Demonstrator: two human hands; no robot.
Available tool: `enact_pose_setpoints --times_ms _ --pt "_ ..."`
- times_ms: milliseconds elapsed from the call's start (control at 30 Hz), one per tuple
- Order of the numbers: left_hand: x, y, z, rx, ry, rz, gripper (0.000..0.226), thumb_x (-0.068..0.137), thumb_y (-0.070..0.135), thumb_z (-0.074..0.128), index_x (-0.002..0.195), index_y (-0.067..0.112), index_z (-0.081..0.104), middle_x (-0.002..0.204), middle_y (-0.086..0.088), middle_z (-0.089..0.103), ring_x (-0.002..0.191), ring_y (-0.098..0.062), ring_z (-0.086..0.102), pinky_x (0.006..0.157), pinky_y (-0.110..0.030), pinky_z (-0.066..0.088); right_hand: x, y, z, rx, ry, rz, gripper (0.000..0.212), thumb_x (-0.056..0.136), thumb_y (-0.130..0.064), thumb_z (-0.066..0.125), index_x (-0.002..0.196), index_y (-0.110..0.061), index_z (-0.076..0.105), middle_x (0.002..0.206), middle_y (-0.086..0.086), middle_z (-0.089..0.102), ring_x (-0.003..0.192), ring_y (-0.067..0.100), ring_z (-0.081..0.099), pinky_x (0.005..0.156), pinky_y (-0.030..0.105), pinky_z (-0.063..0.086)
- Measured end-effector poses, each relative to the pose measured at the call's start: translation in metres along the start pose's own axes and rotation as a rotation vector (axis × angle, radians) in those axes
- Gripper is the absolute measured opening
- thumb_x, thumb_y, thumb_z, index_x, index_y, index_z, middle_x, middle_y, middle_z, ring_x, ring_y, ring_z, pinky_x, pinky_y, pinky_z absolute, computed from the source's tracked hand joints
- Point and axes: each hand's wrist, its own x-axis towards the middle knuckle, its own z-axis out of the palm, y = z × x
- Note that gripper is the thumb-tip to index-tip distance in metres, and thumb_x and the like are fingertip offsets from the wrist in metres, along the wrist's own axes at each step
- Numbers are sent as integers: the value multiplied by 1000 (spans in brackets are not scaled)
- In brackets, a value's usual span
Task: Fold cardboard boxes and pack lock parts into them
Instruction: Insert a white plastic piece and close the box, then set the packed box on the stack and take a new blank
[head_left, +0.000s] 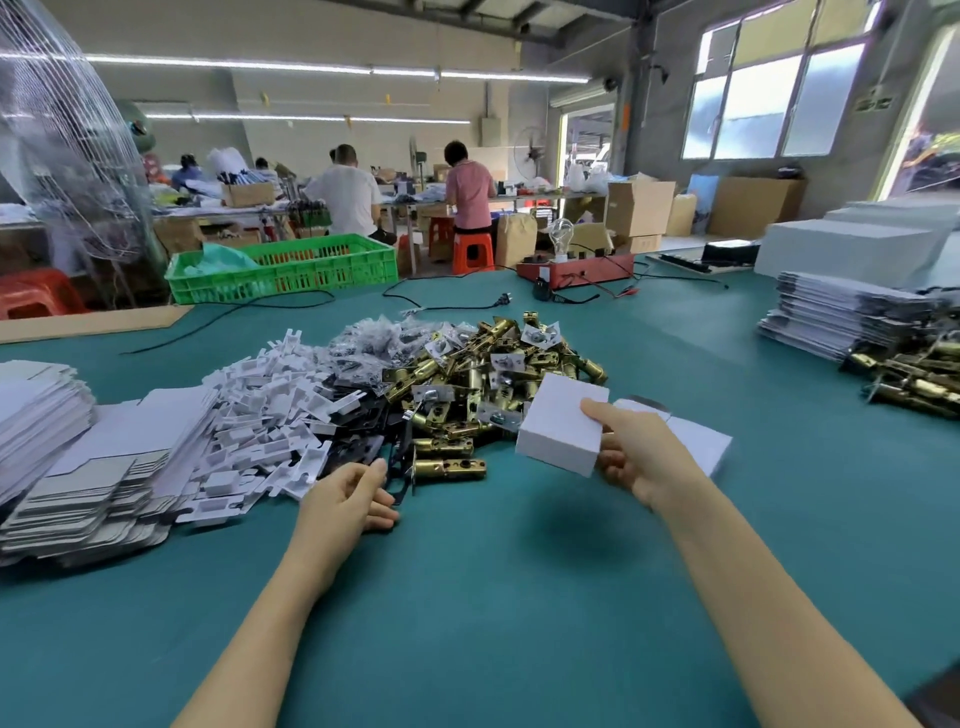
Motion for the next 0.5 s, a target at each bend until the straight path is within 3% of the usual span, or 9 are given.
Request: enact_pose_setpoints --times_ms 167,300,500 --pt "1 -1 0 12 8 5 30 98 34 56 89 8 67 74 -11 72 67 -24 72 61 -30 56 -22 7 -55 -59 184 -59 18 89 -29 63 88 -12 55 65 5 42 39 11 29 38 20 23" --pt "1 -2 0 22 5 18 29 99 32 55 89 8 66 74 -10 72 66 -22 72 65 -33 57 -33 5 -101 -105 444 -74 26 91 -23 58 74 -7 45 55 3 35 46 16 26 34 18 20" --pt "1 -1 2 32 0 24 28 99 32 55 89 8 66 76 -10 72 66 -21 72 62 -28 56 -24 23 -144 -314 545 22 19 93 -19 49 81 -4 46 63 9 42 52 20 32 48 26 24"
